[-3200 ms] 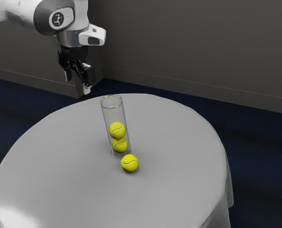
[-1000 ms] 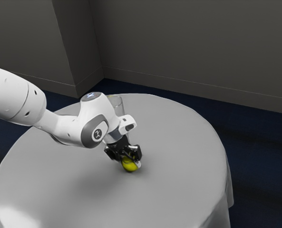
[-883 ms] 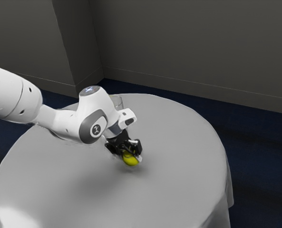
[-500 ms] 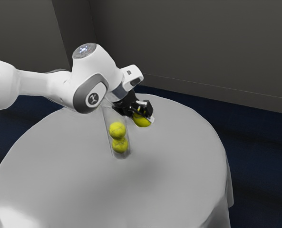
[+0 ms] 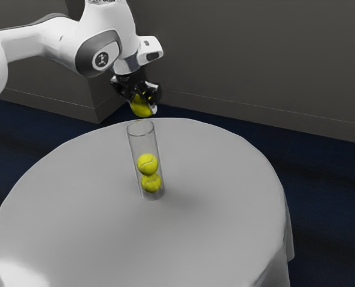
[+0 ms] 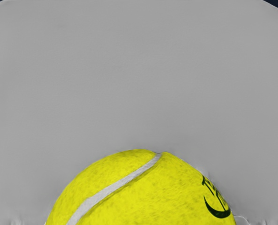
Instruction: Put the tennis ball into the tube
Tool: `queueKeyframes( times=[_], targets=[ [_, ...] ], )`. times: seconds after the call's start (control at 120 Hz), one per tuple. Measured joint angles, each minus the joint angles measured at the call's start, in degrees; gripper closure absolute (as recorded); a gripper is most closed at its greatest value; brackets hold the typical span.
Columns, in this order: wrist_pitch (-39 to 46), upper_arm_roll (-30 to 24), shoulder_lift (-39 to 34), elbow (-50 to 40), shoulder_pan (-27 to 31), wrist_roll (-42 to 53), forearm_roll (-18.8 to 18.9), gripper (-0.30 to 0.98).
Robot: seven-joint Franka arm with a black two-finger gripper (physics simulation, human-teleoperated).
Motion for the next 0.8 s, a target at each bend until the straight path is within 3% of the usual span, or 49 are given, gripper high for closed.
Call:
queueKeyframes(
  times=[0.167, 0.442, 0.633, 0.8],
  targets=[
    [-5.67, 0.56, 3.56, 4.00, -0.17, 0.93, 1.86, 0.38],
    [-10.61, 0.46, 6.68, 8.62, -0.38, 2.52, 2.95, 0.11],
    [-17.53, -2.63, 1.24, 8.60, -0.32, 8.33, 1.20, 0.04],
    [-21.28, -3.23, 0.74, 9.16, -0.78, 17.14, 0.47, 0.02]
  ],
)
